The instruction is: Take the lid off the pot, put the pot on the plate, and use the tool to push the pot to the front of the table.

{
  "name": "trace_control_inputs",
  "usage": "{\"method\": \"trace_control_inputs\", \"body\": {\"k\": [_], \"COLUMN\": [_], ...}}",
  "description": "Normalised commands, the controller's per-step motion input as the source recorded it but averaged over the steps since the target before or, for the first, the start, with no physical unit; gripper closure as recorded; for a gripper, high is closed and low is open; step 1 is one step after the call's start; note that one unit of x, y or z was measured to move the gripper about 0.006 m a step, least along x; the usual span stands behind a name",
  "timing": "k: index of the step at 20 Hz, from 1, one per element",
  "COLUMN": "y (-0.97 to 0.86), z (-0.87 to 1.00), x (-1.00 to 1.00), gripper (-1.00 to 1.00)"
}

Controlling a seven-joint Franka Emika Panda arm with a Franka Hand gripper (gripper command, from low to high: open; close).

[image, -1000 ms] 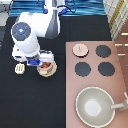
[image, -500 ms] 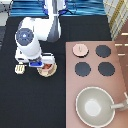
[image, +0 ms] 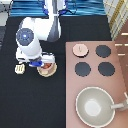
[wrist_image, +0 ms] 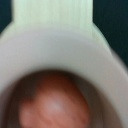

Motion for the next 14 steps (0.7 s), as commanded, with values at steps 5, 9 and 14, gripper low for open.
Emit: {"method": "trace_control_inputs", "body": {"k": [5, 9, 14], "y": [-0.47, -0.56, -0.66], "z": [0.68, 0.56, 0.27], "x": [-0.46, -0.42, -0.39], "gripper": [-1.0, -1.0, -1.0]}}
